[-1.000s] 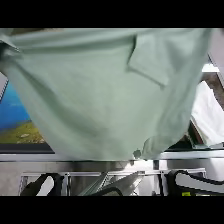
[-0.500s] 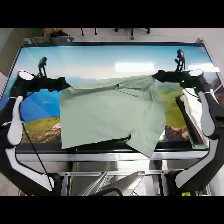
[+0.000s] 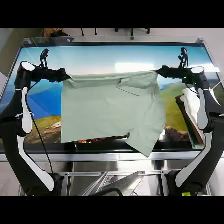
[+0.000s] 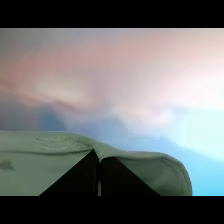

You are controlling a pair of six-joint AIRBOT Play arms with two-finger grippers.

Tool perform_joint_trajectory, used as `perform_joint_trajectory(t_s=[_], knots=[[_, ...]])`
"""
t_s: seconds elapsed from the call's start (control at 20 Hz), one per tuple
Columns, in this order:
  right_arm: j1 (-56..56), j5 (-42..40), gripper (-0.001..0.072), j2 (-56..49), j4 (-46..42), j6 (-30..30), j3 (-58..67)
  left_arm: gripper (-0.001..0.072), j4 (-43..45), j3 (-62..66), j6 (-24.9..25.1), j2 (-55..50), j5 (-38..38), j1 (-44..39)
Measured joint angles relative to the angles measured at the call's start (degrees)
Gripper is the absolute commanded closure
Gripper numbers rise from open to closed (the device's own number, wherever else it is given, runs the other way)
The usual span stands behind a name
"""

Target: Fold the shirts.

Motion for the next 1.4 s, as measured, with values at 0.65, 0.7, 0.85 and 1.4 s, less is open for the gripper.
perform_joint_trajectory(t_s=[0.65, 0.7, 0.85, 1.4], knots=[[0.0, 9.2, 0.0694, 1.2, -15.3, 5.6, -9.6, 0.0690, 10.8, -16.9, 0.0, 4.2, 0.8, 0.0], [0.0, 9.0, 0.0694, 1.2, -15.3, 5.6, -10.0, 0.0690, 10.9, -17.4, 0.2, 4.2, 1.1, 0.0], [0.0, 9.0, 0.0658, 1.3, -15.3, 5.6, -10.5, 0.0685, 10.9, -18.2, 0.6, 4.1, 1.5, -0.1], [-3.5, 16.3, 0.0463, 10.3, -12.1, 8.4, -11.5, 0.0083, 11.4, -6.7, -7.3, 5.8, -20.9, 2.0]])
